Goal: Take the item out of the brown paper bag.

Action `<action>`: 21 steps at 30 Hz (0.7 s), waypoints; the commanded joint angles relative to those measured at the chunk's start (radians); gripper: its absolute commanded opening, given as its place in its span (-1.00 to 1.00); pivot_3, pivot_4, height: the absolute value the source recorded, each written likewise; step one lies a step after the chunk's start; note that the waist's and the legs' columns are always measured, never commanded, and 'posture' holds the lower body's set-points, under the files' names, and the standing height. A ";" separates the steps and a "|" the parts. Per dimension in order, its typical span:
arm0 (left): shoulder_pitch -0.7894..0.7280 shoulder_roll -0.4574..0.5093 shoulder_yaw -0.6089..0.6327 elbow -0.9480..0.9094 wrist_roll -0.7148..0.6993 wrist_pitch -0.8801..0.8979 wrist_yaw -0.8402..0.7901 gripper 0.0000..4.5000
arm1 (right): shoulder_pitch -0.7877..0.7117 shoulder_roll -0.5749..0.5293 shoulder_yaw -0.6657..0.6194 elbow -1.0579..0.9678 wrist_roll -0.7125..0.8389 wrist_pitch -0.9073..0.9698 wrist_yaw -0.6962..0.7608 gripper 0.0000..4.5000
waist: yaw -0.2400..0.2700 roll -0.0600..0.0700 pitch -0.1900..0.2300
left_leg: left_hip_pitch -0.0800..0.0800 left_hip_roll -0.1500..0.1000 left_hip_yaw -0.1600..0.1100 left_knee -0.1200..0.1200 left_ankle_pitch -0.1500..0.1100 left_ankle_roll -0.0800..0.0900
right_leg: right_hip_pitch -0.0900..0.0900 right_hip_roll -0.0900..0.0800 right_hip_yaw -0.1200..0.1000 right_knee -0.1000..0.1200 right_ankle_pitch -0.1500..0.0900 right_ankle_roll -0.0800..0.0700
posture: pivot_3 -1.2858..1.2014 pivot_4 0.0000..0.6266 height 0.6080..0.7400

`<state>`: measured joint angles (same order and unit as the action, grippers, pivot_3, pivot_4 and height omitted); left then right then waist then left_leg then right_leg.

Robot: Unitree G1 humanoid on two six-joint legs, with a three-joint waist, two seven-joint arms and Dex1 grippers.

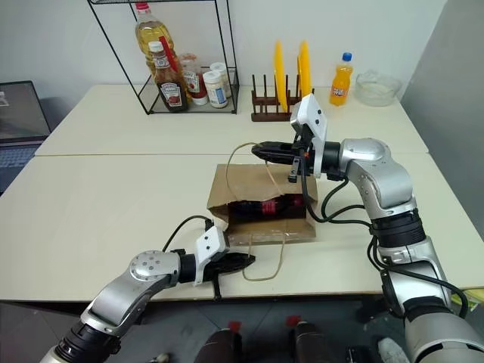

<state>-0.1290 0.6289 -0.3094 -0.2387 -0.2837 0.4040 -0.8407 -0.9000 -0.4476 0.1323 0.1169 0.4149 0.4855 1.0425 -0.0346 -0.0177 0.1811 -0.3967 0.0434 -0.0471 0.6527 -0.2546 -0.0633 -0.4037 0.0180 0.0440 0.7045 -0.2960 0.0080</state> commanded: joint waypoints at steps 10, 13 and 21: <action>0.200 0.212 0.168 -0.025 -0.085 0.060 -0.126 -0.17 | -0.030 0.030 -0.013 -0.001 -0.007 -0.051 0.014 -1.00 | -0.049 0.000 0.000 | 0.013 0.005 0.000 -0.014 0.000 0.000 | -0.001 0.003 0.003 0.008 -0.007 -0.011 | 0.03 -0.52 1.00; 0.210 0.229 0.199 -0.036 -0.105 0.075 -0.134 0.21 | -0.029 0.038 -0.011 0.004 -0.011 -0.062 0.016 -1.00 | -0.049 0.000 0.000 | 0.013 0.006 -0.002 -0.015 0.000 0.001 | -0.001 0.005 0.002 0.009 -0.010 -0.008 | 0.03 -0.52 1.00; 0.374 0.482 0.364 0.001 -0.019 -0.060 -0.251 0.97 | -0.014 0.036 -0.008 -0.004 -0.014 -0.072 0.023 -1.00 | -0.053 -0.001 0.002 | 0.014 0.007 -0.002 -0.016 0.000 0.001 | -0.001 0.006 0.003 0.010 -0.011 -0.010 | 0.03 -0.52 1.00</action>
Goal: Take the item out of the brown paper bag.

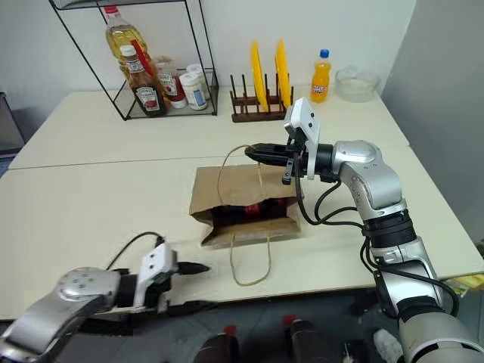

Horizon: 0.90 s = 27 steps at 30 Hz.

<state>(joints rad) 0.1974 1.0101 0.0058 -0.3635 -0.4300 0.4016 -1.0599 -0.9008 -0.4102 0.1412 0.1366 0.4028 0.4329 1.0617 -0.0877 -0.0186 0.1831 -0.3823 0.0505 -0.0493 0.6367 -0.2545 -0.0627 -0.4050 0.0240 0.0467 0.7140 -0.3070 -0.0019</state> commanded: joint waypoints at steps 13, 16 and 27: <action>-0.462 0.097 0.031 0.172 0.059 0.032 -0.119 0.70 | 0.007 -0.002 -0.014 -0.037 -0.008 -0.023 0.006 -1.00 | 0.020 -0.001 0.005 | -0.004 -0.004 0.001 -0.005 0.001 0.000 | -0.002 -0.001 -0.003 -0.002 0.001 -0.004 | 0.03 -0.52 1.00; -0.527 0.077 0.036 0.096 -0.041 0.149 -0.148 0.31 | 0.012 -0.001 -0.014 -0.042 -0.009 -0.022 0.002 -1.00 | 0.020 -0.001 0.005 | -0.007 -0.004 0.002 -0.005 0.000 0.000 | -0.003 -0.002 -0.003 -0.004 0.001 -0.004 | 0.03 -0.52 1.00; -0.574 0.003 -0.046 -0.128 -0.182 0.321 -0.132 -0.99 | 0.020 -0.010 -0.016 -0.044 -0.016 -0.022 0.000 -1.00 | 0.029 -0.002 0.006 | -0.011 -0.004 -0.002 0.001 0.001 -0.001 | -0.005 -0.001 -0.005 -0.001 0.000 -0.004 | 0.03 -0.52 1.00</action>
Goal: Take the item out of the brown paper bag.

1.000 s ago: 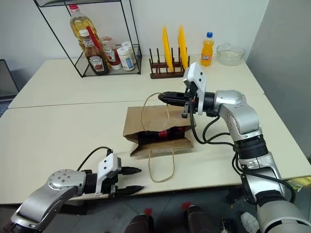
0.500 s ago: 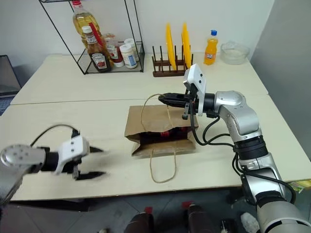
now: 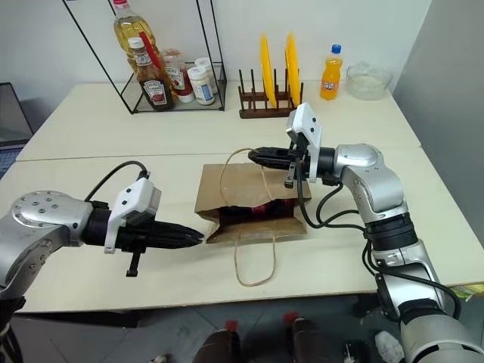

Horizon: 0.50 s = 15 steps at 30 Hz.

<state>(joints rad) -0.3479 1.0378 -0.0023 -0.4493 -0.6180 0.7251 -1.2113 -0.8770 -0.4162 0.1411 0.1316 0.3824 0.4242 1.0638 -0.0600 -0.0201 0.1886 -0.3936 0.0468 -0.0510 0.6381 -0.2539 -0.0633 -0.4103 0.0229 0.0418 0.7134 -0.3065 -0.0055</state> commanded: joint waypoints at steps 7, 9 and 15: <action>-0.143 -0.138 -0.195 -0.063 0.105 -0.083 0.043 -0.99 | -0.001 -0.008 -0.007 -0.030 -0.013 -0.028 0.014 -1.00 | 0.006 0.000 0.000 | -0.003 0.000 0.000 0.007 0.000 0.000 | 0.001 0.001 0.001 0.000 0.002 0.003 | 0.03 -0.52 1.00; -0.168 -0.198 -0.236 -0.063 0.130 -0.089 0.076 -0.99 | -0.001 -0.006 -0.006 -0.028 -0.015 -0.030 0.014 -1.00 | 0.008 0.000 0.000 | -0.003 -0.001 0.000 0.007 0.000 0.000 | 0.001 0.001 0.001 0.000 0.002 0.003 | 0.03 -0.52 1.00; -0.163 -0.285 -0.320 -0.056 0.234 -0.127 0.150 -0.99 | 0.007 -0.007 -0.006 -0.040 -0.020 -0.025 0.008 -1.00 | 0.006 0.000 0.000 | -0.003 0.000 0.000 0.007 0.000 0.000 | 0.001 0.001 0.001 0.000 0.002 0.003 | 0.03 -0.52 1.00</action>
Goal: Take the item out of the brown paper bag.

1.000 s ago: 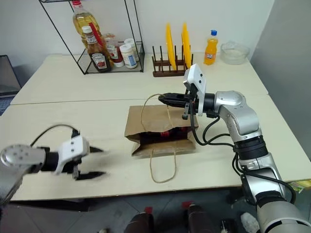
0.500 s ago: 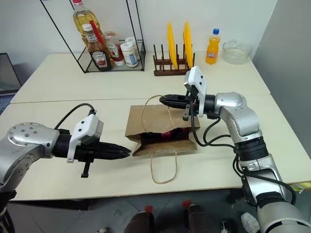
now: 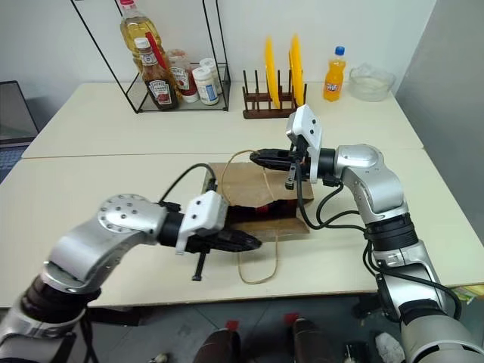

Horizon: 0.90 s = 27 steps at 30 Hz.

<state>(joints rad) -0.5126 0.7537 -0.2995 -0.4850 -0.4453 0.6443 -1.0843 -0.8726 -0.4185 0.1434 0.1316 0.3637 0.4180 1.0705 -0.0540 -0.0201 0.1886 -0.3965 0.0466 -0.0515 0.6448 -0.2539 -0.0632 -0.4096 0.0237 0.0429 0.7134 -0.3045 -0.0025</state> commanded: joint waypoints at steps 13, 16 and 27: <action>0.017 -0.095 -0.084 0.107 0.320 -0.221 0.141 -0.99 | 0.014 -0.015 -0.011 -0.068 -0.001 -0.006 -0.006 -1.00 | 0.003 0.000 0.000 | 0.000 -0.001 0.000 0.001 0.000 0.000 | 0.000 -0.001 0.000 0.000 0.000 0.000 | 0.03 -0.52 1.00; 0.048 -0.097 -0.059 0.040 0.243 -0.201 0.095 -0.99 | 0.016 -0.017 -0.011 -0.069 -0.001 -0.006 -0.004 -1.00 | 0.003 0.000 0.000 | 0.000 -0.001 0.000 0.001 0.000 0.000 | 0.000 -0.001 0.000 0.000 0.000 0.000 | 0.03 -0.52 1.00; 0.098 -0.093 -0.004 -0.001 0.031 -0.086 0.008 -0.99 | 0.007 -0.011 -0.003 -0.053 -0.004 -0.018 0.002 -1.00 | 0.003 0.000 0.000 | 0.000 -0.001 0.000 0.001 0.000 0.000 | 0.001 -0.001 0.000 0.000 0.000 0.001 | 0.03 -0.52 1.00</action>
<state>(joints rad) -0.4206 0.6553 -0.3254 -0.4441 -0.3643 0.5277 -1.0601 -0.8501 -0.4277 0.1459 0.1095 0.3622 0.4190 1.0688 -0.0512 -0.0202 0.1886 -0.3963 0.0457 -0.0516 0.6455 -0.2539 -0.0632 -0.4088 0.0227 0.0427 0.7136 -0.3040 -0.0019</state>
